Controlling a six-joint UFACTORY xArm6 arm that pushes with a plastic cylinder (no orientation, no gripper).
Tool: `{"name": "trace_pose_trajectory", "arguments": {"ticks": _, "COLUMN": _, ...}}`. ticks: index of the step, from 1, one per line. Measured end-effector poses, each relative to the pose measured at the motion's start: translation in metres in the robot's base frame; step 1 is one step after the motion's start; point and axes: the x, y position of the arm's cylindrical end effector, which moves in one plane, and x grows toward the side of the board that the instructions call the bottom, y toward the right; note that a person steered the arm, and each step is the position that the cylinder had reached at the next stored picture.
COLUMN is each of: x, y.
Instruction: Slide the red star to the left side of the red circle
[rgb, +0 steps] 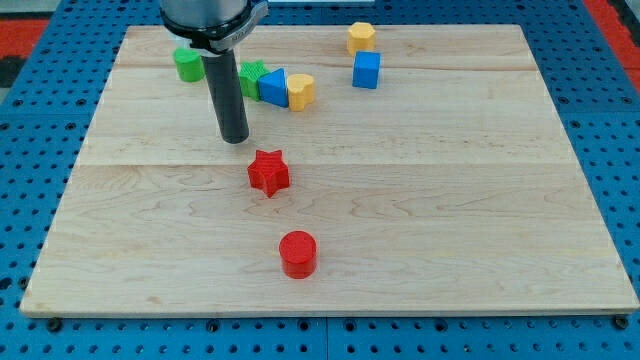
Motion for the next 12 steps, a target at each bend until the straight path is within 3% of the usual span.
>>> {"name": "trace_pose_trajectory", "arguments": {"ticks": 8, "x": -0.001, "y": 0.005}}
{"name": "trace_pose_trajectory", "arguments": {"ticks": 10, "x": 0.044, "y": 0.064}}
{"name": "trace_pose_trajectory", "arguments": {"ticks": 12, "x": 0.084, "y": 0.074}}
